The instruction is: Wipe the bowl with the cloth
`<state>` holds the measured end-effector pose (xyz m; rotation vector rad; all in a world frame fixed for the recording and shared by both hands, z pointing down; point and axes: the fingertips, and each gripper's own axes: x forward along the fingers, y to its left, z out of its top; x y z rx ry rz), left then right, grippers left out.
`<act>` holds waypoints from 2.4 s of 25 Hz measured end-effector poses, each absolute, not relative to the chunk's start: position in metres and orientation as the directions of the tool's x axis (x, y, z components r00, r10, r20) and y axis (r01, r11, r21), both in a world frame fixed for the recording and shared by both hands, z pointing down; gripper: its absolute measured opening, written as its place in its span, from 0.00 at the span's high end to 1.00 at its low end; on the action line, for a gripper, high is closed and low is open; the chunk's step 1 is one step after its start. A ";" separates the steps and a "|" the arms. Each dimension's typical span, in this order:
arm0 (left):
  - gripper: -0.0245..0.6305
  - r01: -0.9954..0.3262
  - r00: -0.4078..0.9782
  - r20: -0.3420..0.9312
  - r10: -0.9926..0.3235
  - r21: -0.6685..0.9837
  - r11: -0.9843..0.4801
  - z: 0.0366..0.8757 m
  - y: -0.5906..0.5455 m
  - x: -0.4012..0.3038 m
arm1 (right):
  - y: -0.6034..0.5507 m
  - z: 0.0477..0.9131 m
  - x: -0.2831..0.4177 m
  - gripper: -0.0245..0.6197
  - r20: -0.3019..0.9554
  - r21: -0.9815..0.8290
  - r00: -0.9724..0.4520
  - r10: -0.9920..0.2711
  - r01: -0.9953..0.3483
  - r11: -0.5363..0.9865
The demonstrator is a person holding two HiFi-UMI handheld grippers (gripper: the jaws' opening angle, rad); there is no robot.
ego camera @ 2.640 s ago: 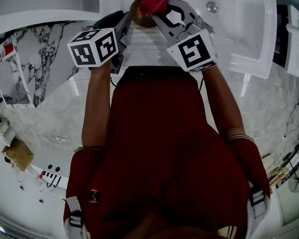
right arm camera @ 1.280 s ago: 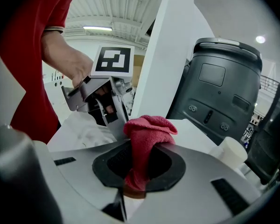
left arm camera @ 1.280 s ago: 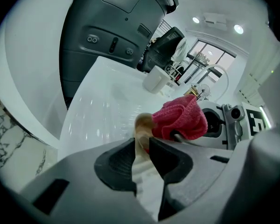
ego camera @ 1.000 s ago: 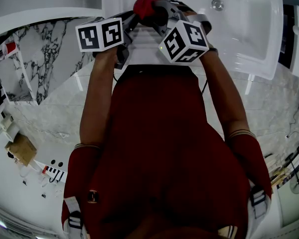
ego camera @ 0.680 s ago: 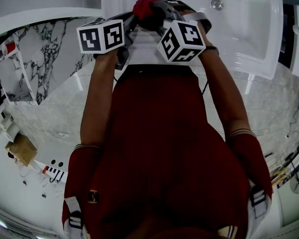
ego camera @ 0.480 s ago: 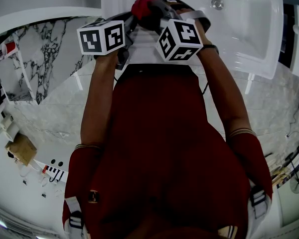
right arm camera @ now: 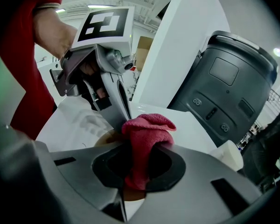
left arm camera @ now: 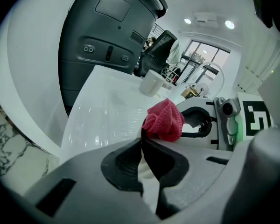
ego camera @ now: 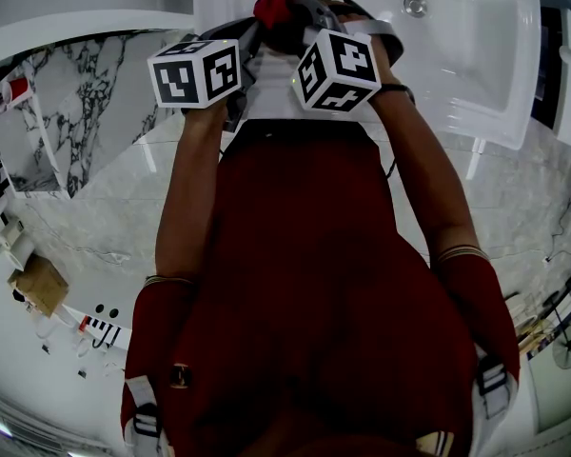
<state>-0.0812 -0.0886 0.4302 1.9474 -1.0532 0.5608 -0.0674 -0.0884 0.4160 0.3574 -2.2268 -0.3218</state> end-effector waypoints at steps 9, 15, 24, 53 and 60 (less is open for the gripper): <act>0.93 -0.854 0.521 0.695 -0.496 0.415 -0.315 0.426 -0.086 -0.083 | -0.090 0.415 -0.055 0.88 0.722 0.308 -0.571 -0.391 -0.241 0.920; 0.94 -0.861 0.508 0.684 -0.523 0.399 -0.315 0.423 -0.086 -0.085 | -0.088 0.411 -0.049 0.88 0.724 0.263 -0.561 -0.401 -0.312 0.913; 0.94 -0.867 0.499 0.674 -0.544 0.387 -0.315 0.422 -0.087 -0.087 | -0.078 0.413 -0.039 0.88 0.735 0.188 -0.553 -0.393 -0.390 0.901; 0.94 -0.859 0.513 0.668 -0.539 0.401 -0.320 0.421 -0.085 -0.088 | -0.041 0.424 -0.054 0.88 0.767 0.016 -0.583 -0.266 -0.397 0.918; 0.94 -0.854 0.520 0.665 -0.535 0.408 -0.323 0.420 -0.081 -0.090 | -0.041 0.425 -0.069 0.88 0.760 -0.013 -0.603 -0.244 -0.389 0.921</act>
